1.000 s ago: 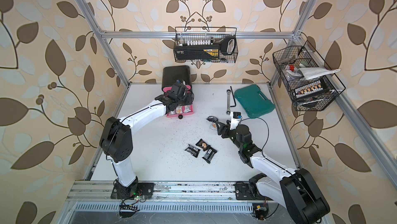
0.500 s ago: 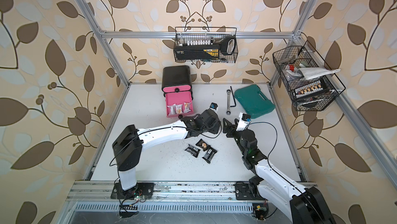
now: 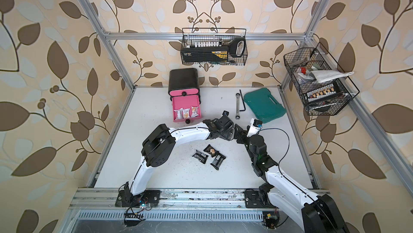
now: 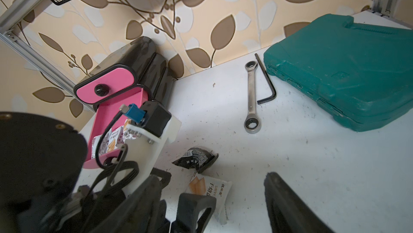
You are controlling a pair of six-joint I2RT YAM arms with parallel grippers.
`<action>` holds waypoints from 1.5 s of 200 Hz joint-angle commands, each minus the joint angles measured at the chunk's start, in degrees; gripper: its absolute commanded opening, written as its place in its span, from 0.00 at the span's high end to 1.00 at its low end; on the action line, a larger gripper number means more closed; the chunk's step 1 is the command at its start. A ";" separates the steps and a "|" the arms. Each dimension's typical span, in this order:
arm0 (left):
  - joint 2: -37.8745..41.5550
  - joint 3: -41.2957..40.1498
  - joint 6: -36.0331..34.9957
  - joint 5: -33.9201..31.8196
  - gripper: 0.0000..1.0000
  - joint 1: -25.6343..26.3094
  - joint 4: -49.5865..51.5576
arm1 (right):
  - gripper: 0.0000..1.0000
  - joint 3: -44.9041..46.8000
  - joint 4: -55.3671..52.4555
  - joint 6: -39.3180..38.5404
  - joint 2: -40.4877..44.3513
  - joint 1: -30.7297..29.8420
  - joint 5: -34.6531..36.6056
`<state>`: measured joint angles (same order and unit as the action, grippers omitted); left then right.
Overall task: Place the cookies into the drawer by color
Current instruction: Pick up the cookie at the center of the board.
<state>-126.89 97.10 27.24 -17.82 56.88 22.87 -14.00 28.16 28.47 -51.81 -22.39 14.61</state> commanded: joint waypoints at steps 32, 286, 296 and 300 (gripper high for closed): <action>-3.53 4.67 -2.10 4.62 0.02 -1.91 1.17 | 0.25 -0.80 -0.41 -0.06 -0.42 -0.29 0.73; 8.11 -8.88 12.49 16.95 0.91 -3.34 -3.00 | 0.25 -1.81 -0.58 0.03 -2.28 -0.31 0.29; 9.59 -9.57 12.62 17.37 0.96 -3.53 -3.33 | 0.25 -1.74 -0.66 0.01 -2.40 -0.29 0.20; 10.18 -9.88 12.72 17.38 0.97 -3.68 -3.41 | 0.25 -1.87 -0.66 0.07 -2.40 -0.28 0.17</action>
<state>-122.80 88.77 38.24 -3.16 54.28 19.27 -14.04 27.42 28.47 -53.82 -22.39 14.59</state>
